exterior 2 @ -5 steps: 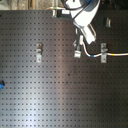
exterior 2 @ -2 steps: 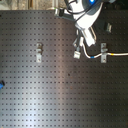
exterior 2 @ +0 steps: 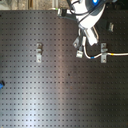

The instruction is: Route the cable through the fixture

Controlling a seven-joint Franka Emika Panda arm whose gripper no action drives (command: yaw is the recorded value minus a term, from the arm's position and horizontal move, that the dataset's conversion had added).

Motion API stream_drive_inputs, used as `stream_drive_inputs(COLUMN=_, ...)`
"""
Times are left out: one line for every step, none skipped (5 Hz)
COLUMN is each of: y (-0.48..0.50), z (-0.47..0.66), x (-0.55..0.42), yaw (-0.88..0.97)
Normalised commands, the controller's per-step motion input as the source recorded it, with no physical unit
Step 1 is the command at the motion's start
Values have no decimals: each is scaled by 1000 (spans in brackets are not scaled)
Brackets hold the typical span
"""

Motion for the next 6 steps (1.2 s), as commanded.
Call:
stream_drive_inputs(y=163, z=283, x=-143, yaw=111)
stream_drive_inputs(y=0, z=0, x=0, yaw=106)
stream_drive_inputs(y=50, z=-67, x=85, yaw=51)
stream_drive_inputs(y=65, z=126, x=111, yaw=151)
stream_drive_inputs(y=101, z=398, x=47, yaw=83)
stream_drive_inputs(y=67, z=509, x=-22, yaw=-80)
